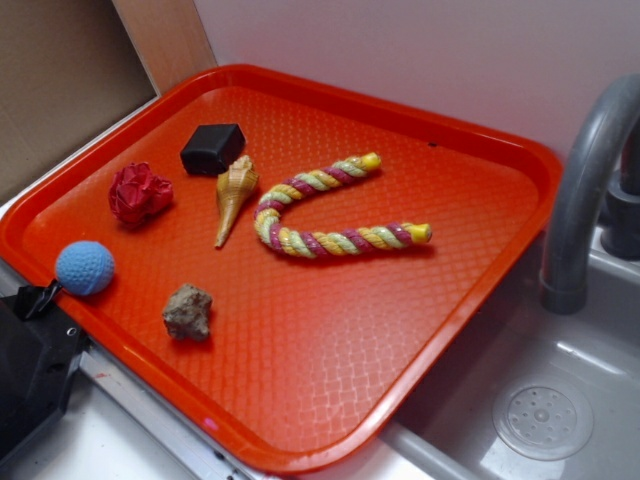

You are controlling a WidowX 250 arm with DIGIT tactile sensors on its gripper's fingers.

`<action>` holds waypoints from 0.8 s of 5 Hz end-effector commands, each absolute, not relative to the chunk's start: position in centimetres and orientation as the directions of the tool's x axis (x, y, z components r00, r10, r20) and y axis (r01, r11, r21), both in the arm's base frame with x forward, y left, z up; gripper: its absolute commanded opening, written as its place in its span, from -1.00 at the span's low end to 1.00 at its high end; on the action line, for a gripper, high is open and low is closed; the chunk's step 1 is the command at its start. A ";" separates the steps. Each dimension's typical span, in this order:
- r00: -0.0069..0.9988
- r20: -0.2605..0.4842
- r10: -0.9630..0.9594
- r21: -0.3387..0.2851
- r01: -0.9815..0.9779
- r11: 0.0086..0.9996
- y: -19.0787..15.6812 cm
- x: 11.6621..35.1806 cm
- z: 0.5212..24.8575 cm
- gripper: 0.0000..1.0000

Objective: Grab the red paper.

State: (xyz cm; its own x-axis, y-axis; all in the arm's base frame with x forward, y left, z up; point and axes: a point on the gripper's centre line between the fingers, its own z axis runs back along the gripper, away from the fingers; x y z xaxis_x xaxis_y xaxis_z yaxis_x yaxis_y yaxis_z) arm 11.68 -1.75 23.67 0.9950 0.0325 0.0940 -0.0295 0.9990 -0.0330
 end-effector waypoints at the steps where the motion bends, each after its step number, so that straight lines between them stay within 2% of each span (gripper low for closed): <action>1: 0.995 0.094 0.032 -0.033 -0.029 0.999 -1.7 11.7 23.7 1.00; 2: 0.957 0.153 0.245 -0.086 -0.234 0.968 0.6 13.1 21.9 1.00; 3: 0.930 0.188 0.315 -0.097 -0.301 0.949 2.1 14.2 20.6 1.00; 4: 0.914 0.216 0.342 -0.060 -0.337 0.939 3.7 15.5 18.9 1.00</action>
State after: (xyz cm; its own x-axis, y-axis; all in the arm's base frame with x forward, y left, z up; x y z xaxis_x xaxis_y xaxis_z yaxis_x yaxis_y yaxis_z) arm 15.35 3.35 18.31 0.9233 0.3305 0.1958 -0.3270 0.9437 -0.0510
